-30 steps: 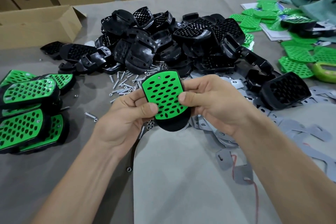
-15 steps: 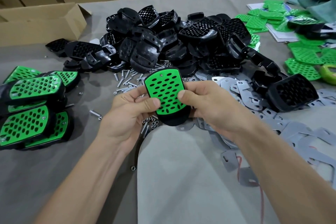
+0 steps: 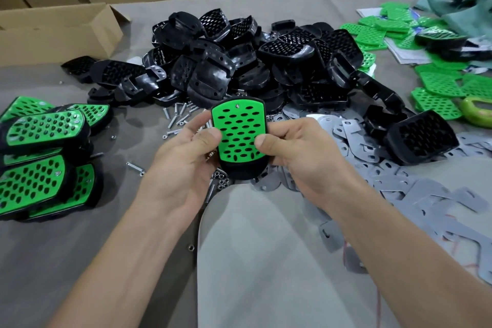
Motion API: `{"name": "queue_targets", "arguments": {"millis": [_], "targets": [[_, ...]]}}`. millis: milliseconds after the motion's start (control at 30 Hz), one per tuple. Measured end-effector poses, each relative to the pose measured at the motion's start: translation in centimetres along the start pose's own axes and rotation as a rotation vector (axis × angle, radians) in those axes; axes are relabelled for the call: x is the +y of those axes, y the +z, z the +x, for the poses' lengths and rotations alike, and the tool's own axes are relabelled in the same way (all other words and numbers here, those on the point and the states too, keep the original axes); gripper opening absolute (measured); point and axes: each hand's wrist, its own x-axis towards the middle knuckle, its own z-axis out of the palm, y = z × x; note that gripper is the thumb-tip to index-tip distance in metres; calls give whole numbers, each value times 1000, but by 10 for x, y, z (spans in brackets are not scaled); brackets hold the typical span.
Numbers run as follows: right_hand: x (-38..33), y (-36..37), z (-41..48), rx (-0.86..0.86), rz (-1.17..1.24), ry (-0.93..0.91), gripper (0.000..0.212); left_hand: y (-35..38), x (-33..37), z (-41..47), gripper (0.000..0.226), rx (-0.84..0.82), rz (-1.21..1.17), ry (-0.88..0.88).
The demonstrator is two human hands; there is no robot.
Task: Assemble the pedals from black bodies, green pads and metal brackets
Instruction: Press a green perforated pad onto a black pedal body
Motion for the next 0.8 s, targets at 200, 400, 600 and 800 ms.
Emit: {"name": "queue_targets", "arguments": {"millis": [200, 400, 600, 800], "targets": [[3, -2, -2, -35, -2, -16, 23, -2, -3, -1, 54, 16, 18, 64], [6, 0, -2, -63, -11, -55, 24, -4, -4, -2, 43, 14, 56, 111], [9, 1, -2, -38, -66, -77, 24, 2, -7, -7, 24, 59, 201, 191], [13, 0, -1, -12, -171, -74, 22, 3, -6, -10, 30, 82, 187, 210]]}}
